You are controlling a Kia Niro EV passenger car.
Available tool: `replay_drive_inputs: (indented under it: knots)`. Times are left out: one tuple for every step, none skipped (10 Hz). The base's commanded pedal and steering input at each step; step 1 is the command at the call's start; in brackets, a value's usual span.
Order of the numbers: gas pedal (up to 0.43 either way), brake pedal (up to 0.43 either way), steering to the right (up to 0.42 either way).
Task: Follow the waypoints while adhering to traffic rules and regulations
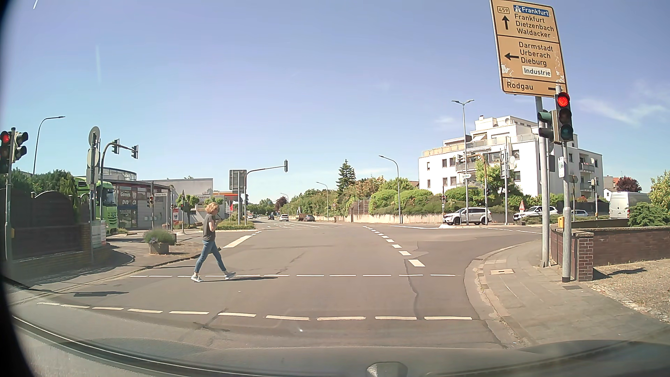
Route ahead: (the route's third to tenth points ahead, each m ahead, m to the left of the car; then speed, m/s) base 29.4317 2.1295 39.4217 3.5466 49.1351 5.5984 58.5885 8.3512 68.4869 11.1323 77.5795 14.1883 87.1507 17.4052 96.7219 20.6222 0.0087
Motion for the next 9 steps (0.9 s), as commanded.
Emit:
replay_drive_inputs:
  knots:
    - [0.000,0.366,0.001]
    - [0.000,0.360,0.001]
    - [0.000,0.354,0.001]
    - [0.000,0.354,0.001]
    - [0.000,0.354,0.001]
    - [0.000,0.354,0.001]
    - [0.000,0.354,0.001]
    - [0.000,0.354,0.001]
    - [0.000,0.366,0.001]
